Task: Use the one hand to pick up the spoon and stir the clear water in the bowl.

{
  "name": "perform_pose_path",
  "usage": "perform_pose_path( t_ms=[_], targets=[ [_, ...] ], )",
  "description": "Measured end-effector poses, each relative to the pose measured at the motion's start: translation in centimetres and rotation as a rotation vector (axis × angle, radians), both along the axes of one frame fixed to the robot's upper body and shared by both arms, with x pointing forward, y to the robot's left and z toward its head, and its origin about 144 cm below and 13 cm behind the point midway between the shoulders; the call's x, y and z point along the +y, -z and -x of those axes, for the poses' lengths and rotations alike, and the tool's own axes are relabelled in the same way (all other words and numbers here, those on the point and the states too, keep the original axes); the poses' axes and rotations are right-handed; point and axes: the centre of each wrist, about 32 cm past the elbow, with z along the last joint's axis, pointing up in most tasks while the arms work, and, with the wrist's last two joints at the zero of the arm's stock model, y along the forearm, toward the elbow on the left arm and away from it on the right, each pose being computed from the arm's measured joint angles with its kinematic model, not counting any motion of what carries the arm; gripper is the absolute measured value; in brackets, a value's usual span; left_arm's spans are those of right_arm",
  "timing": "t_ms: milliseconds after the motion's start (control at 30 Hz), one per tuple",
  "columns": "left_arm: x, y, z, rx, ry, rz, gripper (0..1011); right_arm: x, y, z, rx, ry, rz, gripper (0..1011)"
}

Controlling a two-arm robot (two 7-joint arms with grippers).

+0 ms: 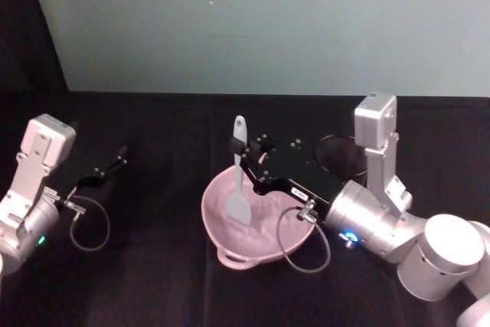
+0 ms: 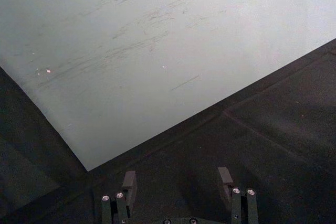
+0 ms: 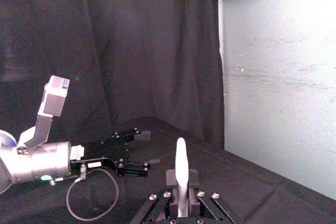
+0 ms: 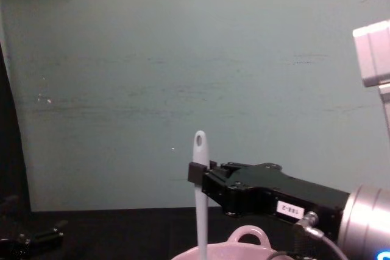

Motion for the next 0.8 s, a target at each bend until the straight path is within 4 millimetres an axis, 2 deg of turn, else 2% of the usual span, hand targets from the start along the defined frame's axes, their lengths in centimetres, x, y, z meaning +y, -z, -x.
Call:
perform_pose_path(
  t_ms=[333, 600, 800],
  targets=[
    [0.0, 0.0, 0.0, 0.0, 0.0, 0.0, 1005, 0.8, 0.6, -2.4, 0.02, 0.004, -0.022, 112],
    [0.0, 0.0, 0.0, 0.0, 0.0, 0.0, 1005, -1.0, 0.3, -3.5, 0.014, 0.069, 0.001, 112],
    [0.0, 0.0, 0.0, 0.0, 0.0, 0.0, 1005, -2.8, 0.1, -3.1, 0.011, 0.112, 0.013, 112]
  ],
)
